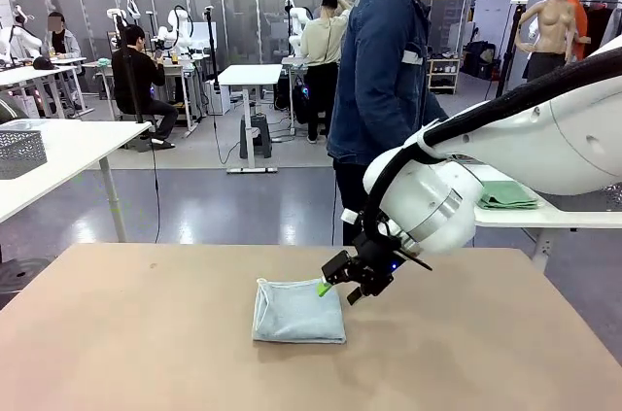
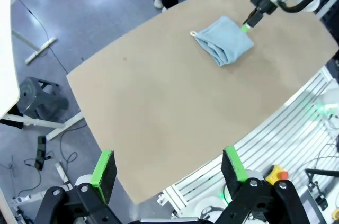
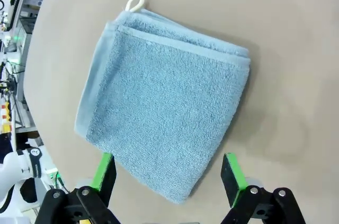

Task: Fold the towels and place them in the basket.
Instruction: Place the folded Towel with hook on the right side of the table.

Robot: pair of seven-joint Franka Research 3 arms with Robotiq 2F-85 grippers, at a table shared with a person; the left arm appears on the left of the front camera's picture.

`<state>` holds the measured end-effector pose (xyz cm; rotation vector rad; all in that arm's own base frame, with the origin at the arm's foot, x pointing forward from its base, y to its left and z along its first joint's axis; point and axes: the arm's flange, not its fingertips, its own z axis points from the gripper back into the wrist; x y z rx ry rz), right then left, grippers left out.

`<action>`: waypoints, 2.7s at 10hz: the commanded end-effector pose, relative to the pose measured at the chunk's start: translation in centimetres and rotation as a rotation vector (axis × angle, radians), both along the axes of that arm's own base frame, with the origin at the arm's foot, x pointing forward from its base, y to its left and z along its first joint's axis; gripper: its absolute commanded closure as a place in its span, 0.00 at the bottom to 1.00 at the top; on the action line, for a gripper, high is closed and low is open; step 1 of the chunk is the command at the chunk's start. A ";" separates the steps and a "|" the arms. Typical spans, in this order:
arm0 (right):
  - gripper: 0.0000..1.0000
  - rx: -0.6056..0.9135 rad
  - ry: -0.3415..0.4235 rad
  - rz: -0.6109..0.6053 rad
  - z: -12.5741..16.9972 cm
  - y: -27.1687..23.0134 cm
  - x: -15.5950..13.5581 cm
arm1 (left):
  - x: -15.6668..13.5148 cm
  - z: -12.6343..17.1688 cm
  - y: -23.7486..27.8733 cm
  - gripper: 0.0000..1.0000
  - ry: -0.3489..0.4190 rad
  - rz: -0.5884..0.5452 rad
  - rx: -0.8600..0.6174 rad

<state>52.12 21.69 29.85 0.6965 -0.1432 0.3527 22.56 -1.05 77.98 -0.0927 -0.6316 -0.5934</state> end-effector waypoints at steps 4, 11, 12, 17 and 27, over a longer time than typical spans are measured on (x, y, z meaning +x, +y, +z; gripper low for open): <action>0.00 0.072 0.028 -0.002 -2.7 -0.1 0.1 | -1.3 3.5 1.0 0.00 -0.028 0.037 0.035; 0.00 0.139 0.028 -0.044 -4.1 1.6 0.2 | -1.3 2.8 1.1 0.00 -0.043 0.011 0.002; 0.34 0.143 0.037 -0.077 -4.5 1.9 -0.1 | -1.3 2.8 1.1 0.00 -0.043 0.011 0.002; 1.00 0.130 0.016 -0.175 -5.2 2.4 -1.2 | -1.3 2.8 1.1 0.00 -0.043 0.011 0.002; 1.00 0.110 0.032 -0.178 -4.5 2.9 -0.8 | -1.3 2.8 1.1 0.00 -0.043 0.011 0.002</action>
